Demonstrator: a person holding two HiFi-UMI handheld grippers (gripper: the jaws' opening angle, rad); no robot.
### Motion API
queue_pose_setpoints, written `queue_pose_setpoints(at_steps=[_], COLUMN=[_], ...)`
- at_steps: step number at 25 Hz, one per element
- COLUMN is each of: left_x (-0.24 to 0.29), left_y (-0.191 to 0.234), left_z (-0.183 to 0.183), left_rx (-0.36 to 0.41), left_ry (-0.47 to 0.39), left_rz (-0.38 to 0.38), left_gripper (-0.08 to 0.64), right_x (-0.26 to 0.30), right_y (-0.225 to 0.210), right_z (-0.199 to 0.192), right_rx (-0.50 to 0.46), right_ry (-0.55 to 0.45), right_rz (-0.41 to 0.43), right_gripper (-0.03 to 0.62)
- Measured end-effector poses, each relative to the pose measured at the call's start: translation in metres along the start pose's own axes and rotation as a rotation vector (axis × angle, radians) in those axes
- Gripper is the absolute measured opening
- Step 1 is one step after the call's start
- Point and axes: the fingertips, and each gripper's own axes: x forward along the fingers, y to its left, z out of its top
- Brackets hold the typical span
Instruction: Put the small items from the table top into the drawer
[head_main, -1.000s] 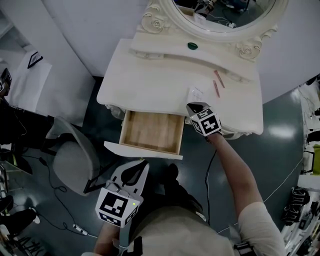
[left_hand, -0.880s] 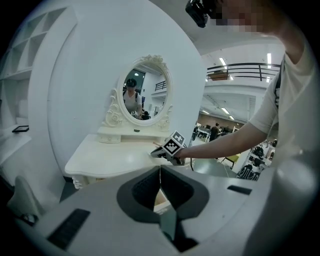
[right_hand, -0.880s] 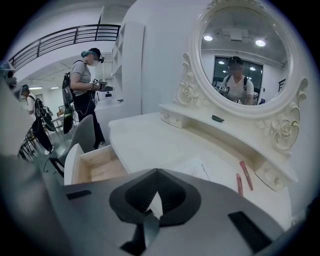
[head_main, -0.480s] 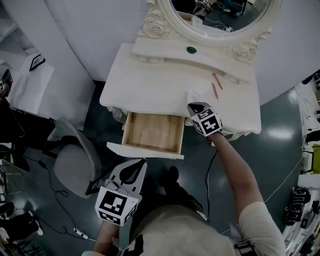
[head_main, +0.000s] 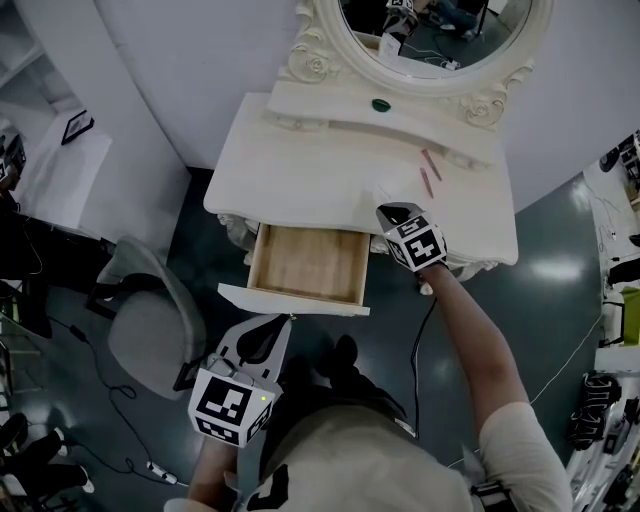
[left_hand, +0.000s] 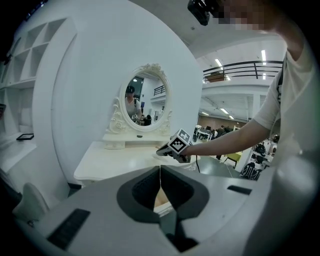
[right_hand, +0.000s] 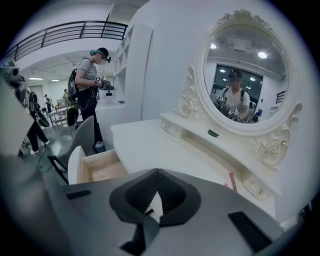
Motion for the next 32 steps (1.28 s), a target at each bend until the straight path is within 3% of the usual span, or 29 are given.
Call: queue_pose_setpoints(at_steps=[32], left_x=[-0.067], left_y=[0.032], left_z=[0.004], left_rx=[0.050], left_ry=[-0.076], left_rz=[0.057], left_gripper=[0.057], right_x=[-0.056], right_y=[0.058], right_z=[0.053], right_rx=[-0.116], right_ry=[-0.071], right_rz=[-0.010], right_gripper=[0.026])
